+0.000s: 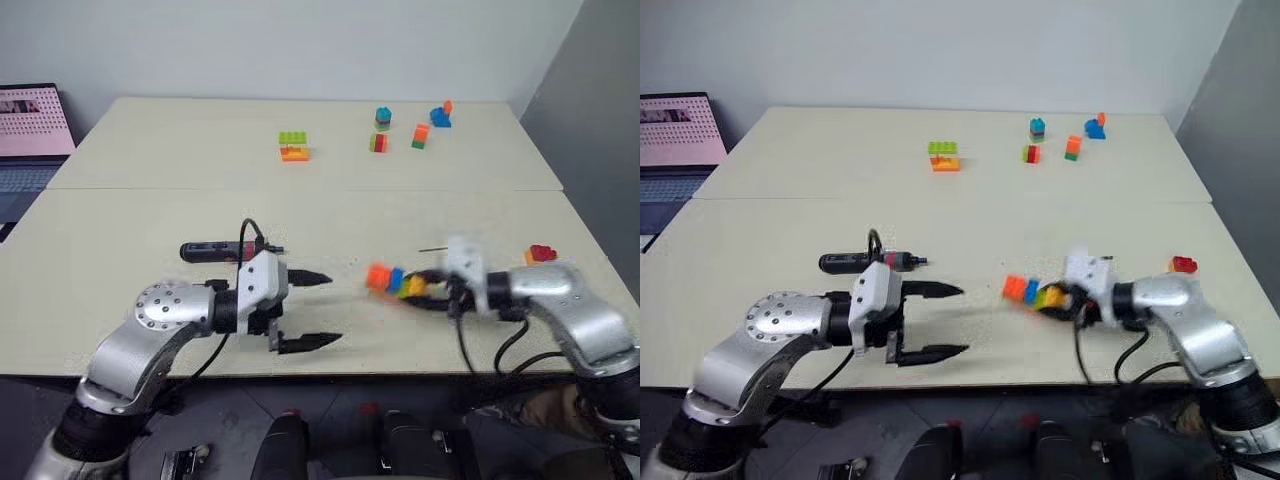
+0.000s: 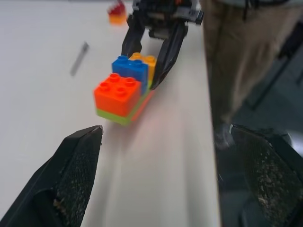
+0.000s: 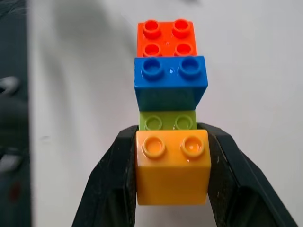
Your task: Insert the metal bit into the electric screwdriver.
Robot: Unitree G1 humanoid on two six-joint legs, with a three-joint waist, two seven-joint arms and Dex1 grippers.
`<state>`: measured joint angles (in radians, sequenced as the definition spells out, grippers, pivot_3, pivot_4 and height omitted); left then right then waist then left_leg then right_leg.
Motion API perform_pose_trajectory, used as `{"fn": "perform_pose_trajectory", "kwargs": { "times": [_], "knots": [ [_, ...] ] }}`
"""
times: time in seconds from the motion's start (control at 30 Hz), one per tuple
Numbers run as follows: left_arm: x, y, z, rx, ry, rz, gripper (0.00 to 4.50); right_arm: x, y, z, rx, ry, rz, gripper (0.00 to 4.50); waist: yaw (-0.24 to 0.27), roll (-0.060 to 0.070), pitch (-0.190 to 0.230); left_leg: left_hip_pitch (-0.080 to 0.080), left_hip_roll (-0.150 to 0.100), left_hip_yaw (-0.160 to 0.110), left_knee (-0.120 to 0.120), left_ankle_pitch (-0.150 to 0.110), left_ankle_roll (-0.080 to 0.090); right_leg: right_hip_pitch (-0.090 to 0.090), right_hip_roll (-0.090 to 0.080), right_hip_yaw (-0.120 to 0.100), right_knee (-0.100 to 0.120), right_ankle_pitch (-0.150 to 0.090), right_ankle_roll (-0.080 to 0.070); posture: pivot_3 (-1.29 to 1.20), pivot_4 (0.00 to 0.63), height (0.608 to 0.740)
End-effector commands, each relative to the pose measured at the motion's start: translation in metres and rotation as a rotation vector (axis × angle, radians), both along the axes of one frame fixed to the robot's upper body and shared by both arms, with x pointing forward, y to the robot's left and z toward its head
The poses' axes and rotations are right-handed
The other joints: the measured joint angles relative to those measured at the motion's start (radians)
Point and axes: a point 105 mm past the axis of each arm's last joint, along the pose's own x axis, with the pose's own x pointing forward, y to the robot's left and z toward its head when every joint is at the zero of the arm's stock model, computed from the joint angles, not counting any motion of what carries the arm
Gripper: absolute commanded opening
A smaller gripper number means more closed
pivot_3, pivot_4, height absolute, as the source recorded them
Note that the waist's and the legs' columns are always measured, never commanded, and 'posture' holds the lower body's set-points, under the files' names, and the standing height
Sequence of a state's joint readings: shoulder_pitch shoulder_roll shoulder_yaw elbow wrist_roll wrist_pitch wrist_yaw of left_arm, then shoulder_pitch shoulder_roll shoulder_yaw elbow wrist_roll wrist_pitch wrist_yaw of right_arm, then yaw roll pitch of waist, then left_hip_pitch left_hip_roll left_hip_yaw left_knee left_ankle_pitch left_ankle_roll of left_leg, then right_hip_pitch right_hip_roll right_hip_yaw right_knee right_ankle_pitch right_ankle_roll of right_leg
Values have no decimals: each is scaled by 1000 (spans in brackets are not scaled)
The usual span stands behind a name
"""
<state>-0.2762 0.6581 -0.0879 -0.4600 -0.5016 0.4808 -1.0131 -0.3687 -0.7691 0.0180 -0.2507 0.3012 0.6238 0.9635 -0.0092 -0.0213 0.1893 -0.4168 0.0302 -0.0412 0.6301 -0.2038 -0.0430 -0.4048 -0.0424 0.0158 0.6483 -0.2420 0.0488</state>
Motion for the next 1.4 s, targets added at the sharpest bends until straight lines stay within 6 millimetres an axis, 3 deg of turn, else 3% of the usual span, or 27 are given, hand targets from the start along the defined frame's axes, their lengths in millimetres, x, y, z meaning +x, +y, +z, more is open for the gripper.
{"fn": "perform_pose_trajectory", "kwargs": {
  "times": [0.03,0.27,0.53,0.77,1.03,1.17,1.4],
  "knots": [
    [9,-9,10,-54,-20,21,4500,25,-56,27,63,-106,-302,1507,2,-1,0,0,0,0,0,0,0,0,0,0,0,0,0,0,150,740],
    [16,-30,17,-88,-28,-30,4500,66,-117,9,95,-158,-730,1507,-11,0,0,1,0,0,-1,0,0,-1,1,2,1,1,0,0,150,740],
    [23,-40,16,-68,-49,-39,4500,102,-127,-4,155,-146,-903,1507,-25,0,0,1,0,1,-1,0,0,-1,2,3,0,5,5,0,150,740],
    [29,-38,17,-70,-52,2,4500,115,-129,-9,184,-116,-947,1507,-23,0,0,0,0,1,-1,0,0,-1,2,3,0,5,5,0,150,740],
    [30,-35,16,-58,-56,21,4500,115,-131,-5,216,-134,-951,3384,-23,1,0,0,0,1,-1,0,0,-1,2,3,0,5,5,0,150,740],
    [35,-31,18,-58,-64,58,4500,107,-132,9,234,-195,-913,4421,-23,1,0,1,0,1,-1,0,0,-1,2,3,1,5,5,0,150,740],
    [43,-8,29,-42,-112,176,4500,68,-129,42,107,-389,-754,4471,-20,1,0,0,0,1,-2,0,0,-1,2,3,-1,5,6,0,150,740]
  ]
}}
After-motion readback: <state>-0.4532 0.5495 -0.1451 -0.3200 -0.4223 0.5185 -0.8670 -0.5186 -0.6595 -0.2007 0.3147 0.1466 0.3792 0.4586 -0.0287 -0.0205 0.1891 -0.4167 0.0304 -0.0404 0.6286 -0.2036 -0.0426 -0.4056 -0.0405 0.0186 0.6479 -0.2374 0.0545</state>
